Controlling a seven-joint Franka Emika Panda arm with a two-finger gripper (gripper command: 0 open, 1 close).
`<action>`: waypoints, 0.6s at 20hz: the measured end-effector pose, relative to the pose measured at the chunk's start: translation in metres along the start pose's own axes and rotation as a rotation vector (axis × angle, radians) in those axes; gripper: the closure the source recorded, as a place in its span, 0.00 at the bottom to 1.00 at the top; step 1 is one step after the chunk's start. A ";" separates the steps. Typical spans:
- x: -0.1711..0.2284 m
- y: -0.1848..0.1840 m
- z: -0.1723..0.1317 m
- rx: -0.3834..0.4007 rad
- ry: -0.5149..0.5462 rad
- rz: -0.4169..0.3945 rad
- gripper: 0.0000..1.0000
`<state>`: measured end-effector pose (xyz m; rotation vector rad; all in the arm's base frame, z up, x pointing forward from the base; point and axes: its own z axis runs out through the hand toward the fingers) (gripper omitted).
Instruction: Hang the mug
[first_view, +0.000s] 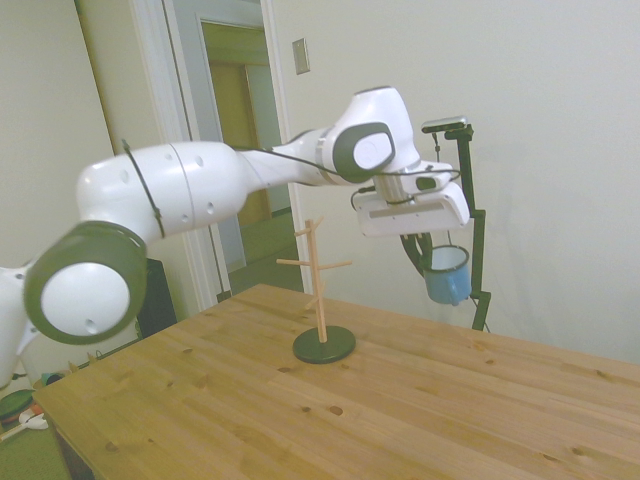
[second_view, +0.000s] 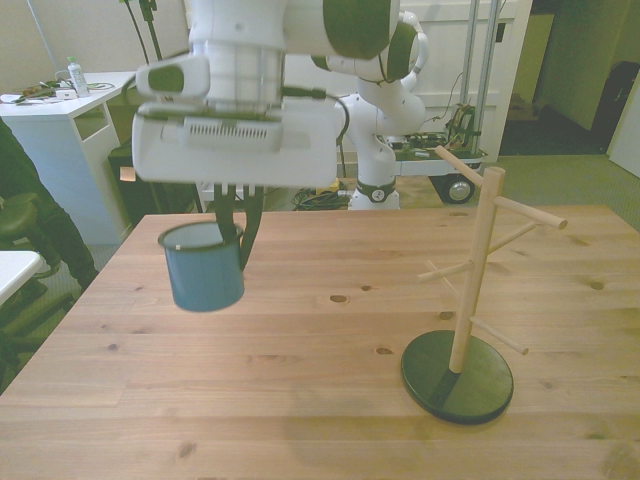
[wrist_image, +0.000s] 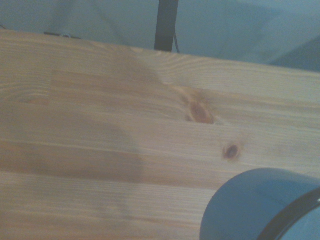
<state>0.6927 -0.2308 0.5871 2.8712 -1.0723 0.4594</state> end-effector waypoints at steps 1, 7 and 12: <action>-0.005 -0.001 -0.015 0.007 0.016 -0.006 1.00; -0.040 0.012 -0.070 0.050 0.070 -0.016 1.00; -0.078 0.042 -0.104 0.060 0.100 -0.017 1.00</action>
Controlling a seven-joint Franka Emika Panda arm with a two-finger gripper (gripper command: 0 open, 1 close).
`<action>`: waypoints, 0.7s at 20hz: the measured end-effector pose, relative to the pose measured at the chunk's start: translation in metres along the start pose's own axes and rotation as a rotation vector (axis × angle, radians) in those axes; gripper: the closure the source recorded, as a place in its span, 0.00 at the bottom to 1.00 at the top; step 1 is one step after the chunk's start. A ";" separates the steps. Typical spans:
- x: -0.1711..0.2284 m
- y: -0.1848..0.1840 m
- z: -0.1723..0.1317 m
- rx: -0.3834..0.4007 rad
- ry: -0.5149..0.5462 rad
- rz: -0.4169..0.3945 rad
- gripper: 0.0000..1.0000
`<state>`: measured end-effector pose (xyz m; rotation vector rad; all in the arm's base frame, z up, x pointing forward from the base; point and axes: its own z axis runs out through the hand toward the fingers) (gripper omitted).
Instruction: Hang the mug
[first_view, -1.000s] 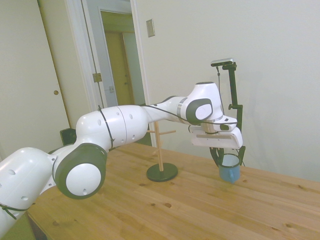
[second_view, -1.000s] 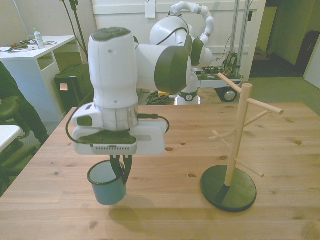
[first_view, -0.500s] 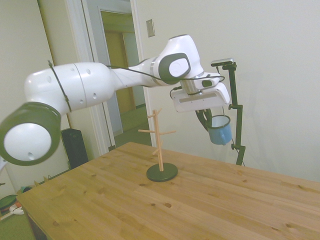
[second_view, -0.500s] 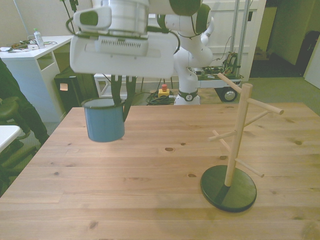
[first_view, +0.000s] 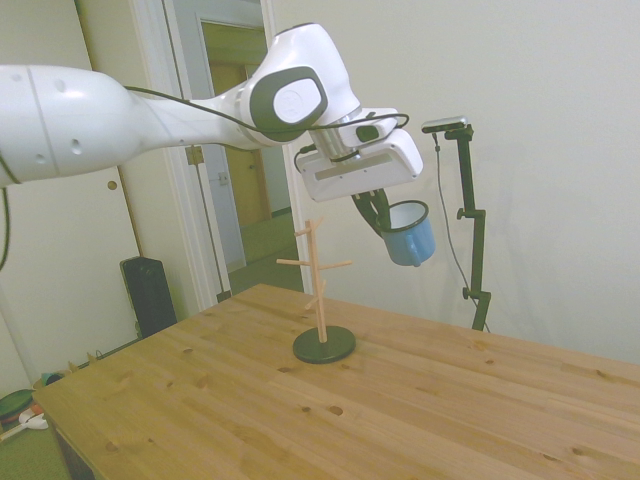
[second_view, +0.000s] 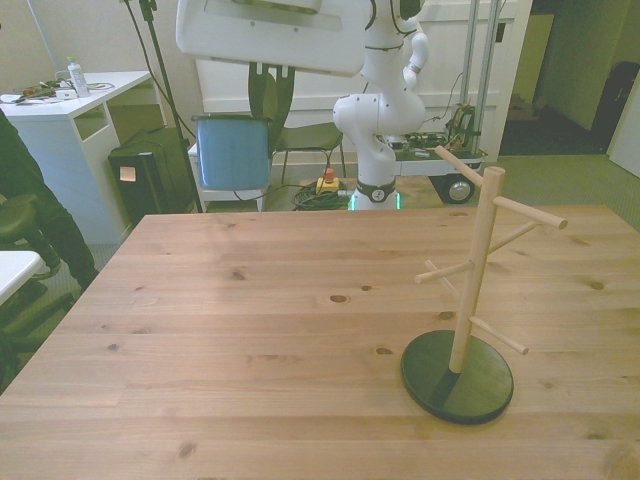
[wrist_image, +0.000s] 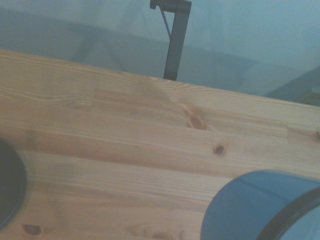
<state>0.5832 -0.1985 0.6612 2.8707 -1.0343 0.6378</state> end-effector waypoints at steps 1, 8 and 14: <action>-0.009 0.005 -0.006 -0.001 0.002 -0.007 1.00; -0.097 0.013 -0.030 -0.014 0.005 -0.127 1.00; -0.203 -0.010 -0.024 -0.012 0.015 -0.179 1.00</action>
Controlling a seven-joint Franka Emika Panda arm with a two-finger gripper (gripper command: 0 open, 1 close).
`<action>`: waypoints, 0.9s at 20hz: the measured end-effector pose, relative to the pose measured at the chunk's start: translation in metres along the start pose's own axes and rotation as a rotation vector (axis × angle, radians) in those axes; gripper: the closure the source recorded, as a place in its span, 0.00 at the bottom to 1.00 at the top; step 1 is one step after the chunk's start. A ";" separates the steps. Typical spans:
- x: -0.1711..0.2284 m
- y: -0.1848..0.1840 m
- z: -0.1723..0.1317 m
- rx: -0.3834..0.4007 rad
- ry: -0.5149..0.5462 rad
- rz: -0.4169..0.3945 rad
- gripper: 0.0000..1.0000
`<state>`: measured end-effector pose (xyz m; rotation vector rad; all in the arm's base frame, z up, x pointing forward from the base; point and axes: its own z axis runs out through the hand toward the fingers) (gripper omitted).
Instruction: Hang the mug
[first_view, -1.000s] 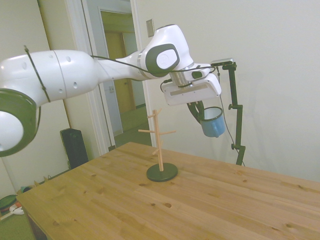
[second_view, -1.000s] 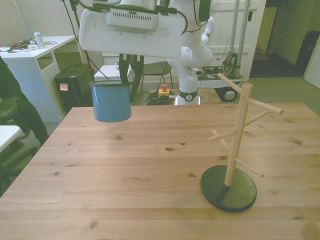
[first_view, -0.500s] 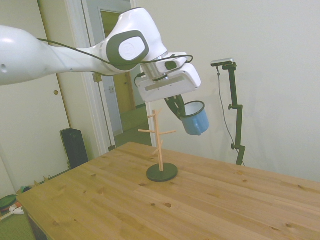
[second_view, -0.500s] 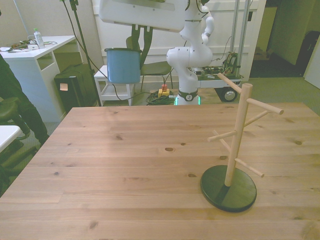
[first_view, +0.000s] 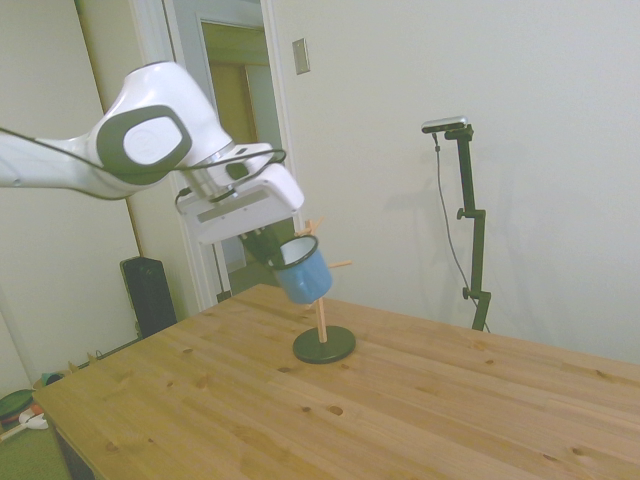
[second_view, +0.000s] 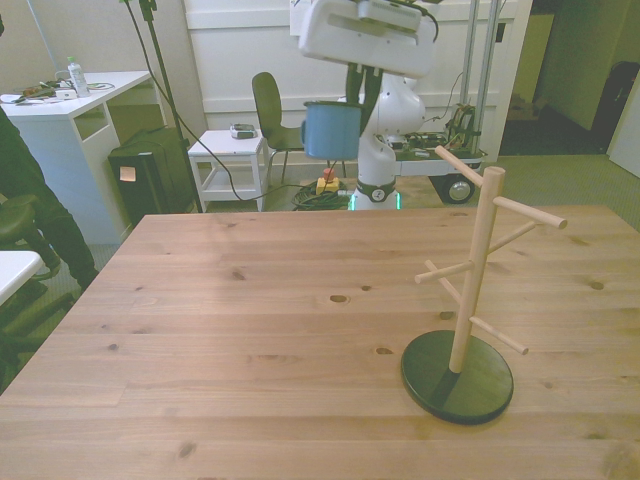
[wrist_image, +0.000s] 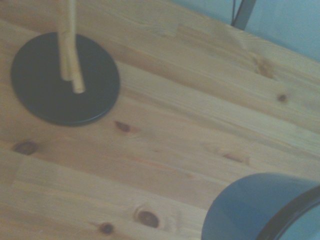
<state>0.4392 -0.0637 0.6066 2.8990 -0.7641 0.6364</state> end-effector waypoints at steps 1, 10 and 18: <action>-0.017 -0.004 0.005 0.000 0.003 -0.003 1.00; -0.023 -0.038 -0.007 0.010 0.047 0.025 1.00; 0.018 -0.103 -0.013 -0.024 0.028 0.003 1.00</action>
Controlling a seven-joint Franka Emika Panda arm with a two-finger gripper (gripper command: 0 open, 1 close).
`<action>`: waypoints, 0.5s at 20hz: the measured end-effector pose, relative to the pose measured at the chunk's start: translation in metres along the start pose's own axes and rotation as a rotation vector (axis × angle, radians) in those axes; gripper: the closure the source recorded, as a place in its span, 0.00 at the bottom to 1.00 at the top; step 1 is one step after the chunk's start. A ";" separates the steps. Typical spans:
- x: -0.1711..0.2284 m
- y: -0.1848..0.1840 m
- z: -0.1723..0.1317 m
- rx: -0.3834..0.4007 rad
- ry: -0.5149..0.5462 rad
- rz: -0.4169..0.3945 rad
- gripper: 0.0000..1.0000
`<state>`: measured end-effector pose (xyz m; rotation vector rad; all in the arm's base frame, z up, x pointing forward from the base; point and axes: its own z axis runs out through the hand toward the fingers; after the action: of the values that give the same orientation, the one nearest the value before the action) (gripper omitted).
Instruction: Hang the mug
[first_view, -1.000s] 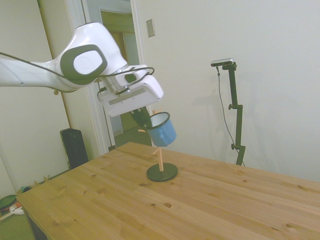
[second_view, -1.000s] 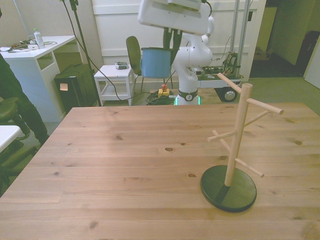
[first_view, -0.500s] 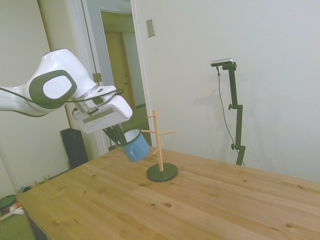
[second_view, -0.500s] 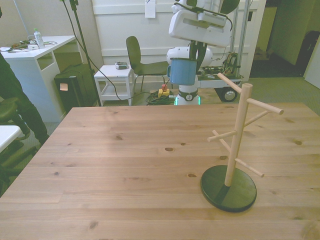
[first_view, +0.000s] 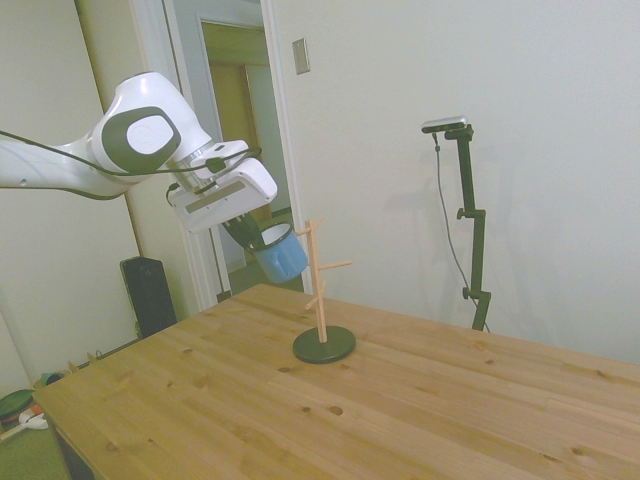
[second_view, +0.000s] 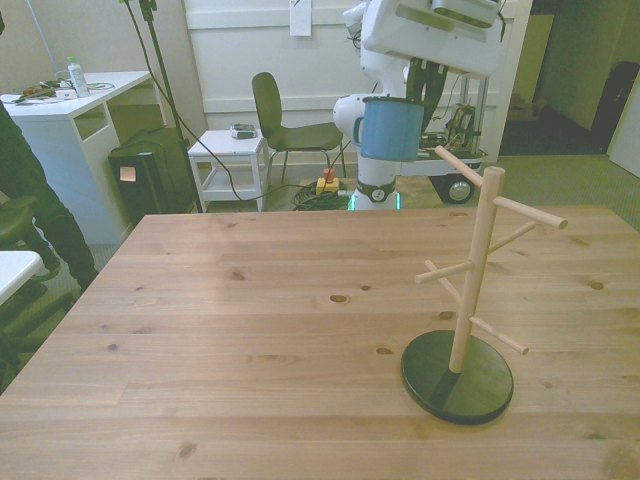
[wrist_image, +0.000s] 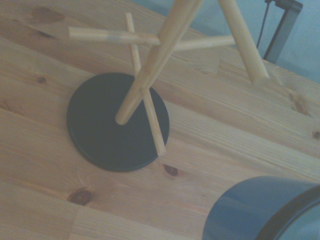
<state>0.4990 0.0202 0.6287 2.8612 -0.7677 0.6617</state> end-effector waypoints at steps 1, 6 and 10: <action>0.002 -0.010 0.000 -0.005 -0.002 -0.006 1.00; -0.003 -0.066 -0.002 -0.021 -0.016 -0.040 1.00; -0.011 -0.110 -0.012 -0.029 -0.009 -0.064 1.00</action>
<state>0.5406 0.1228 0.6358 2.8508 -0.6780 0.6248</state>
